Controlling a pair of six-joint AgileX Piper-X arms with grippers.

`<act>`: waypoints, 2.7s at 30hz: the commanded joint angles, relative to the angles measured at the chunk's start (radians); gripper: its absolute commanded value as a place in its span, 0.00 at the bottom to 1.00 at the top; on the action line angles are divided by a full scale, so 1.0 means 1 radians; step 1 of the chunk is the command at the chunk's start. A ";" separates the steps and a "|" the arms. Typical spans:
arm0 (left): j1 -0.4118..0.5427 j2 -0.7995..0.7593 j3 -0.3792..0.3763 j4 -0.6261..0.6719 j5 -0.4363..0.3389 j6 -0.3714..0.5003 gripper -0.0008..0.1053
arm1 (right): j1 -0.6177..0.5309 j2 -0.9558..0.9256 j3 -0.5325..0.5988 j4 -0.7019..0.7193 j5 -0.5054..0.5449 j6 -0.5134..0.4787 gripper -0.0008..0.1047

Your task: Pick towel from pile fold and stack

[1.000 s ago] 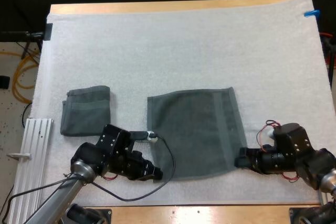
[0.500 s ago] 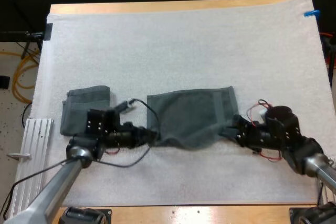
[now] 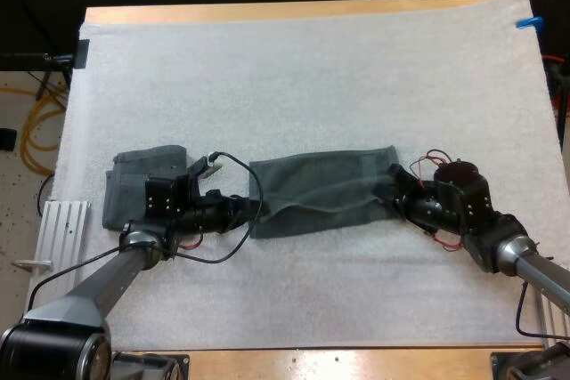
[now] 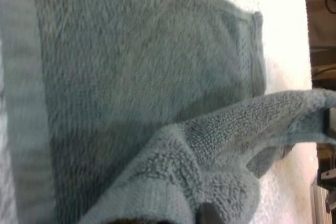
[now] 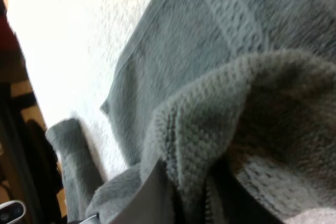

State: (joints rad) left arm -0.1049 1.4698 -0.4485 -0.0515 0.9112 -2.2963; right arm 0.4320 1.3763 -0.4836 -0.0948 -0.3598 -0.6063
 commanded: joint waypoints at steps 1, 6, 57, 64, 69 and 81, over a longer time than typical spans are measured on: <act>0.000 -0.003 -0.003 -0.039 0.008 -0.011 0.01 | 0.002 -0.002 -0.008 -0.006 0.022 -0.001 0.01; 0.000 -0.003 -0.003 -0.100 -0.030 -0.009 0.01 | 0.002 -0.002 -0.008 -0.006 0.034 -0.026 0.01; 0.000 -0.856 -0.272 0.863 -0.538 0.546 0.65 | 0.002 -0.501 -0.241 0.607 0.281 -0.855 0.86; 0.000 -0.912 -0.313 1.001 -0.514 0.548 0.64 | 0.002 -0.549 -0.279 0.829 0.333 -0.864 0.86; 0.000 -0.901 -0.313 1.002 -0.519 0.546 0.65 | -0.005 -0.487 -0.279 0.858 0.379 -0.896 0.86; 0.000 -0.798 -0.313 1.093 -0.517 0.551 0.65 | -0.276 -0.108 -0.284 0.679 -0.001 -0.943 0.84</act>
State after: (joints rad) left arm -0.1049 0.6732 -0.7570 1.0430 0.3929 -1.7476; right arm 0.1709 1.2581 -0.7563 0.6064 -0.3104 -1.5337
